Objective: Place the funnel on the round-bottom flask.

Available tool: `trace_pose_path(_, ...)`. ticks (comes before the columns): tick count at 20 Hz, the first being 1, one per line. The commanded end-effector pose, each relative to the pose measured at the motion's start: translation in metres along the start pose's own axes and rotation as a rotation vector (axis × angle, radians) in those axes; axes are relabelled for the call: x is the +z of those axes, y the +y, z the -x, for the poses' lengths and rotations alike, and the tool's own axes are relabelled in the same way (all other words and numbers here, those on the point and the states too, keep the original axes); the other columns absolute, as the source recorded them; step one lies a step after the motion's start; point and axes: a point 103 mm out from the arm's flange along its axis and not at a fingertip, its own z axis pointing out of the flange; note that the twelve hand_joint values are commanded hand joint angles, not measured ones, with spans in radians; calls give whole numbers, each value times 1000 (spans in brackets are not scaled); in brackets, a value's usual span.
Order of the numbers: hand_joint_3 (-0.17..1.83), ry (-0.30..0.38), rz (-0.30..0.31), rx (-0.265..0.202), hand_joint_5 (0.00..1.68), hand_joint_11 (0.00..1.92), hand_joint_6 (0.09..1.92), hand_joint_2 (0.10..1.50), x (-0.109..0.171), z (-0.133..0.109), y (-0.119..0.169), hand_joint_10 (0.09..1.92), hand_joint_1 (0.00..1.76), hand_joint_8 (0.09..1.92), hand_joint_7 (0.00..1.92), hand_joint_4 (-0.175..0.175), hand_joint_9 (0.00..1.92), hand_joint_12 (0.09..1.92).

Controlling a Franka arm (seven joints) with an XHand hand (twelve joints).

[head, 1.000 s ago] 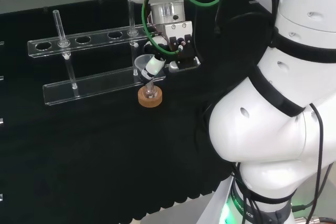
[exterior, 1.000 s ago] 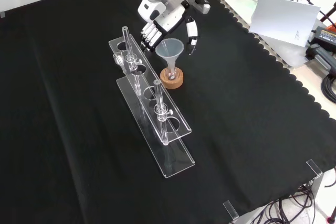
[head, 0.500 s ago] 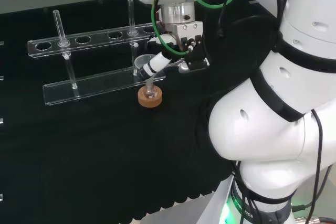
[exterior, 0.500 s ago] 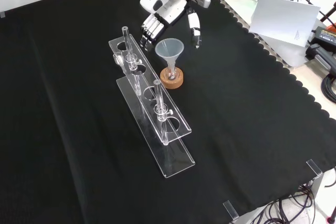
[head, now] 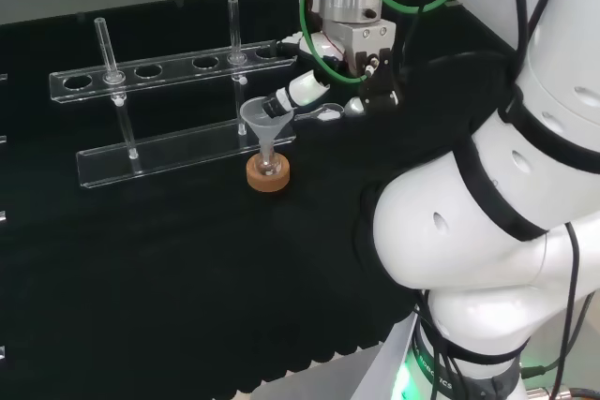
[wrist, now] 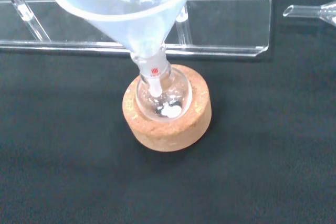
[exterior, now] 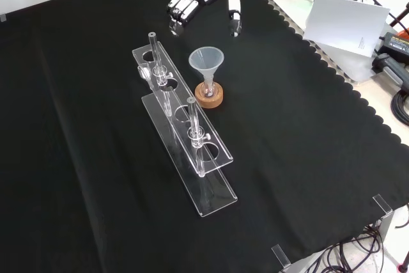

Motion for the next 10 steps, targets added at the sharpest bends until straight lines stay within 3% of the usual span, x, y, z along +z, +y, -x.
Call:
trace_pose_path(1,61,-36,38,16,244,19,87,738,-24,34,-14,783,556,717,37,-60,241,1509)
trace_pose_path(10,91,-98,-10,93,322,71,87,769,-40,57,-6,732,697,731,128,-57,342,1479)
